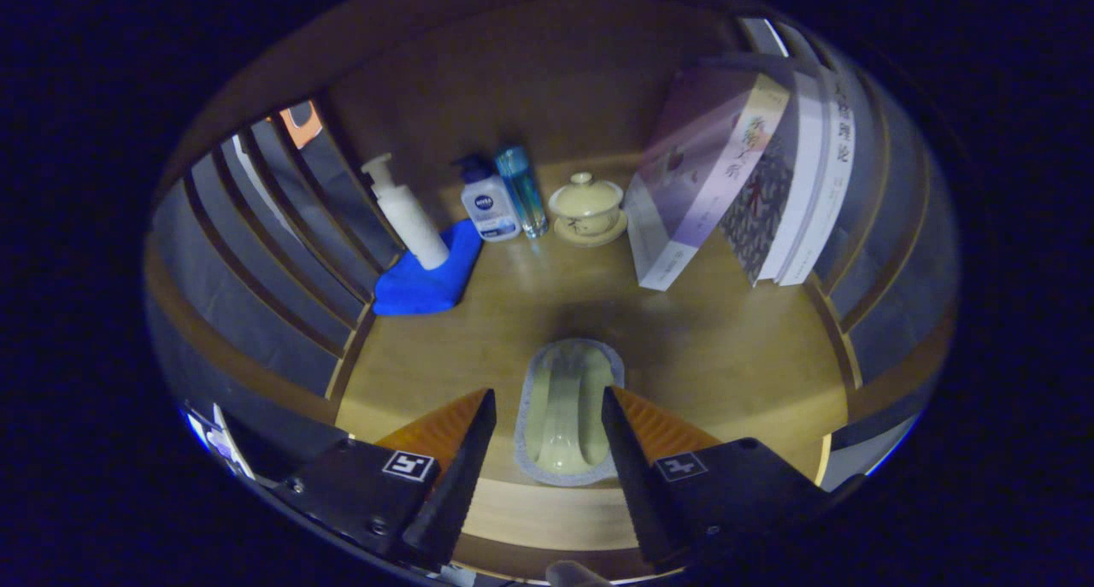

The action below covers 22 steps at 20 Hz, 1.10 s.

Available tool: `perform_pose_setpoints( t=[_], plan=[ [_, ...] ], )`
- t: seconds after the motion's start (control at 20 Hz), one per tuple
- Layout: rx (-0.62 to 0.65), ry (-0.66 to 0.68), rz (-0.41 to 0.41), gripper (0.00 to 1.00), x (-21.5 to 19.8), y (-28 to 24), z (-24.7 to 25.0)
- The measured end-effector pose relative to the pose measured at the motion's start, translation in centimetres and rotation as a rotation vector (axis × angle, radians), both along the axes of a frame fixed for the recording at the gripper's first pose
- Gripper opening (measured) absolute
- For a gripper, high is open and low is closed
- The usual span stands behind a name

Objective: Pull open the drawer, take out the items inside it, and place them on the countertop above the cabinet.

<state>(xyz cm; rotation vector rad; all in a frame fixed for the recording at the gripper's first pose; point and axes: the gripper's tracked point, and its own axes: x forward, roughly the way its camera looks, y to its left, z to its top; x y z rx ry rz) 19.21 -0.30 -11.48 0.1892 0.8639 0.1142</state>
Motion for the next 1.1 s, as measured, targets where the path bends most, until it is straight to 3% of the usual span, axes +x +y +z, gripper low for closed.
perform_pose_setpoints(
  t=[0.3, 0.6, 0.7, 0.75, 0.95, 1.1],
  plan=[
    [-0.014, -0.156, 0.023, 0.80, -5.0, 0.4, 2.9],
    [-0.018, -0.313, 0.057, 0.82, -11.9, 1.4, 5.6],
    [-0.019, -0.389, 0.053, 0.92, -14.4, 1.6, 6.0],
    [-0.041, -0.431, 0.037, 0.97, -15.6, 0.9, 6.0],
    [-0.081, -0.595, -0.035, 0.98, -20.2, -0.1, 4.9],
    [-0.077, -0.625, -0.070, 0.98, -22.8, -0.1, 2.8]
  ],
)
